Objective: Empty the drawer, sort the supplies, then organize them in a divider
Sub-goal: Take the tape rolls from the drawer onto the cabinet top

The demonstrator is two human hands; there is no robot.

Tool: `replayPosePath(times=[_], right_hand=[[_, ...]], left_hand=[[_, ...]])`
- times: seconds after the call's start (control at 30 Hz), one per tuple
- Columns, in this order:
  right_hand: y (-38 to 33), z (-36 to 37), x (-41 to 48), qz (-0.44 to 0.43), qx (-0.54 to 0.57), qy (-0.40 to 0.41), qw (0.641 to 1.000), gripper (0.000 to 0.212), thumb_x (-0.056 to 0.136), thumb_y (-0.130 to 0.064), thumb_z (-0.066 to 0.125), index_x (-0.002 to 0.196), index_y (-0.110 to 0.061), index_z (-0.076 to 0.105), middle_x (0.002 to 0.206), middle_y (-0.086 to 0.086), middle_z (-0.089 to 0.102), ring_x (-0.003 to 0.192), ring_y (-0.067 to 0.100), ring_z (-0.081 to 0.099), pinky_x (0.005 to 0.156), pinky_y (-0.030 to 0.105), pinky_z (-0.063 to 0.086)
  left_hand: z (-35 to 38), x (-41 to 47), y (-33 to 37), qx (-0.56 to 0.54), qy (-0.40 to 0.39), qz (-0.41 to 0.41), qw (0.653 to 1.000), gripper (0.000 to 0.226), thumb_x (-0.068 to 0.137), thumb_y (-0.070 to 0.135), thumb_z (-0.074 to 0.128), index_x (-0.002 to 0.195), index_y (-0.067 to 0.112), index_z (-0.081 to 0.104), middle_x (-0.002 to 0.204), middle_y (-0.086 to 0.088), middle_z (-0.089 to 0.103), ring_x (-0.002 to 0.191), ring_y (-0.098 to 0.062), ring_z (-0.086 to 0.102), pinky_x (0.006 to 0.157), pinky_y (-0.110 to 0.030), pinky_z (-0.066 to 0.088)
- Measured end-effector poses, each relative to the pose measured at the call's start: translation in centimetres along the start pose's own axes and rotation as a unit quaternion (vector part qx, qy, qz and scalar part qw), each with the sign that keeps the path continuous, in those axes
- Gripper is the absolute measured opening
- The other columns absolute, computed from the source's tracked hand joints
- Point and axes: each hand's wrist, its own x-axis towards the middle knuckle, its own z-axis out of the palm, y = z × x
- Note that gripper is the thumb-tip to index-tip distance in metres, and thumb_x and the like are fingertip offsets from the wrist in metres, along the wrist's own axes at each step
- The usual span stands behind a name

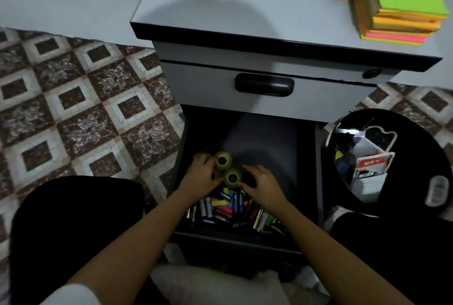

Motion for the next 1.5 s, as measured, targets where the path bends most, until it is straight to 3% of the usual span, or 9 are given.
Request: replayPosePath(times=[0.17,0.33,0.47,0.63,0.77,0.9,1.1,1.23,1.5], right_hand=[[0.5,1.1,0.4,0.008,-0.02,-0.019,1.0,0.061,0.085,-0.031,0.066,0.139,-0.014,0.043,0.134,0.012,0.049,0.121,0.03,0.045,0.102,0.032,0.035],[1.3,1.6,0.5,0.011,-0.025,-0.012,1.0,0.063,0.084,-0.031,0.068,0.139,-0.012,0.043,0.135,0.013,0.048,0.121,0.031,0.045,0.103,0.034,0.036],[1.6,1.8,0.7,0.019,-0.027,-0.013,0.999,0.064,0.083,-0.033,0.067,0.139,-0.014,0.043,0.135,0.011,0.048,0.122,0.029,0.044,0.103,0.035,0.037],[0.9,2.4,1.3,0.017,-0.033,-0.019,0.999,0.065,0.084,-0.033,0.066,0.141,-0.013,0.04,0.134,0.012,0.047,0.122,0.029,0.043,0.101,0.033,0.037],[0.3,2.8,1.8,0.017,-0.051,-0.023,0.998,0.066,0.085,-0.036,0.065,0.141,-0.014,0.038,0.135,0.012,0.045,0.122,0.031,0.042,0.1,0.034,0.038],[0.0,3.0,2.2,0.028,-0.095,-0.031,0.995,0.068,0.085,-0.042,0.062,0.142,-0.015,0.036,0.139,0.01,0.04,0.125,0.03,0.038,0.1,0.035,0.037],[-0.8,3.2,2.7,0.019,-0.134,-0.028,0.99,0.068,0.084,-0.044,0.062,0.14,-0.016,0.037,0.137,0.008,0.039,0.123,0.029,0.037,0.097,0.035,0.039],[-1.1,2.7,2.8,0.023,-0.103,-0.02,0.994,0.063,0.085,-0.036,0.063,0.138,-0.011,0.039,0.133,0.012,0.04,0.121,0.031,0.039,0.095,0.035,0.04],[-2.0,-1.9,0.0,-0.026,0.01,0.073,0.997,0.059,0.077,-0.021,0.073,0.129,-0.007,0.049,0.121,0.012,0.051,0.116,0.028,0.047,0.093,0.027,0.036]], left_hand=[[0.4,2.1,-0.2,0.032,-0.021,0.01,0.999,0.069,0.086,0.03,0.062,0.145,0.013,0.03,0.147,-0.012,0.031,0.133,-0.032,0.03,0.106,-0.033,0.029],[0.1,4.1,-0.4,0.016,-0.096,0.011,0.995,0.077,0.084,0.032,0.065,0.148,0.015,0.026,0.151,-0.011,0.025,0.136,-0.033,0.028,0.111,-0.034,0.027],[-0.4,4.8,-0.5,0.029,-0.132,0.007,0.991,0.088,0.074,0.046,0.062,0.148,0.017,0.024,0.152,-0.009,0.021,0.137,-0.031,0.027,0.112,-0.041,0.026],[-0.6,5.3,-0.7,0.058,-0.137,0.022,0.989,0.077,0.082,0.03,0.066,0.147,0.016,0.027,0.149,-0.011,0.027,0.135,-0.032,0.03,0.11,-0.044,0.029],[-1.2,5.4,-0.4,0.106,-0.095,0.024,0.989,0.07,0.084,0.031,0.062,0.145,0.018,0.031,0.146,-0.009,0.031,0.134,-0.029,0.031,0.108,-0.044,0.028],[-2.6,5.3,-0.2,0.087,-0.036,0.032,0.995,0.072,0.079,0.027,0.066,0.143,0.015,0.035,0.14,-0.011,0.035,0.127,-0.032,0.036,0.103,-0.039,0.035],[-4.5,4.9,-0.2,0.044,-0.014,0.046,0.998,0.071,0.076,0.022,0.069,0.14,0.014,0.039,0.136,-0.015,0.038,0.121,-0.037,0.04,0.102,-0.042,0.037],[-5.2,4.1,0.3,0.011,-0.002,0.061,0.998,0.072,0.076,0.021,0.07,0.14,0.011,0.039,0.136,-0.014,0.037,0.119,-0.034,0.045,0.102,-0.041,0.038],[-7.6,1.3,2.3,-0.056,0.034,0.103,0.993,0.07,0.078,0.019,0.07,0.139,0.01,0.038,0.134,-0.008,0.038,0.119,-0.021,0.046,0.091,-0.018,0.032]])
